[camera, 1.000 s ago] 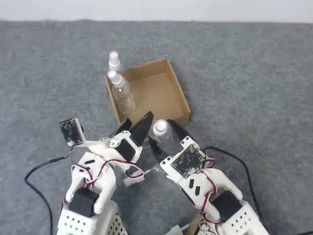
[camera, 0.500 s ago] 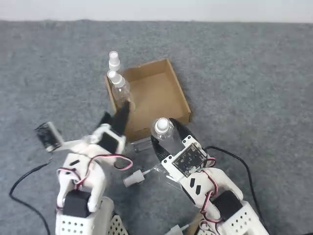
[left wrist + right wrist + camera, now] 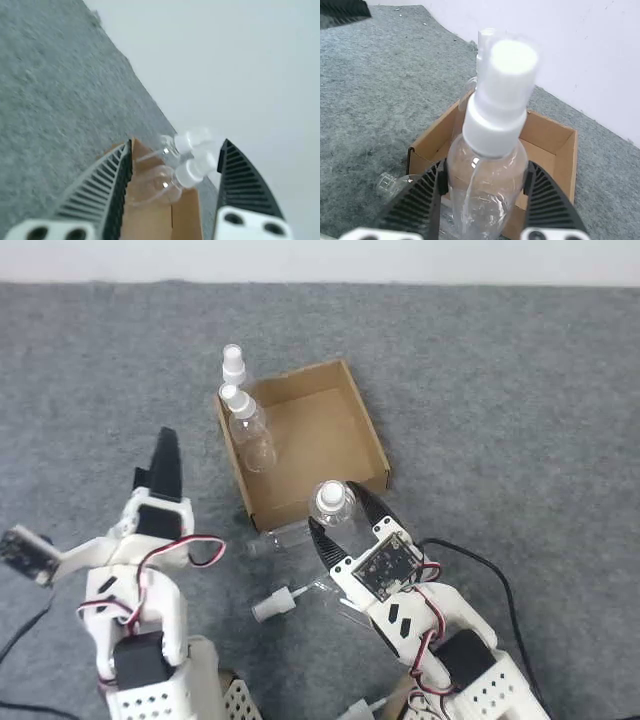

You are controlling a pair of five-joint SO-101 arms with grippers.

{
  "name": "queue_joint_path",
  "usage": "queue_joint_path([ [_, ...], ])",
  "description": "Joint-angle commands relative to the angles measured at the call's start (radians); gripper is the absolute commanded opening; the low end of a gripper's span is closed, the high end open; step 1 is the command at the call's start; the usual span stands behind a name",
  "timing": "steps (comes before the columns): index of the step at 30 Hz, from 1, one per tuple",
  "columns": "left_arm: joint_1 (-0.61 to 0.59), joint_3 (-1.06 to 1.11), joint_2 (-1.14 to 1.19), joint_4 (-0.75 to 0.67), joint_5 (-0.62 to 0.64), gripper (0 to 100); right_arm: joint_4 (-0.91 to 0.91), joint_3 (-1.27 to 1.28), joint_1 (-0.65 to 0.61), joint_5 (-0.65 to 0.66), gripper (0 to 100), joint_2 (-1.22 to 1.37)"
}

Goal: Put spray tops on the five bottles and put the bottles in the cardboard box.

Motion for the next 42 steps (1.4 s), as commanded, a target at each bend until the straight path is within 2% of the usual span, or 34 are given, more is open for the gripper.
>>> queue_joint_path([
  [1, -0.103, -0.054, -0.018, -0.032, 0.008, 26, -0.018, 0.012, 0.018, -0.008, 10.1, -0.024],
  [8, -0.127, -0.054, -0.018, -0.038, 0.008, 24, -0.016, 0.014, 0.019, -0.008, 10.1, -0.024],
  [12, -0.130, -0.018, -0.018, -0.120, 0.003, 14, -0.016, 0.017, 0.019, -0.008, 10.1, -0.024],
  [17, -0.130, 0.054, -0.018, -0.261, -0.066, 1, -0.016, 0.015, 0.019, -0.008, 10.1, -0.024],
  [29, -0.204, 0.191, -0.018, -0.520, -0.071, 1, -0.007, -0.011, 0.056, -0.012, 10.1, -0.024],
  [34, -0.201, 0.194, -0.015, -0.525, -0.071, 1, 0.059, -0.064, 0.056, -0.012, 10.1, -0.024],
  [42, -0.196, 0.194, -0.014, -0.523, -0.071, 1, 0.065, -0.072, 0.056, -0.012, 10.1, -0.024],
])
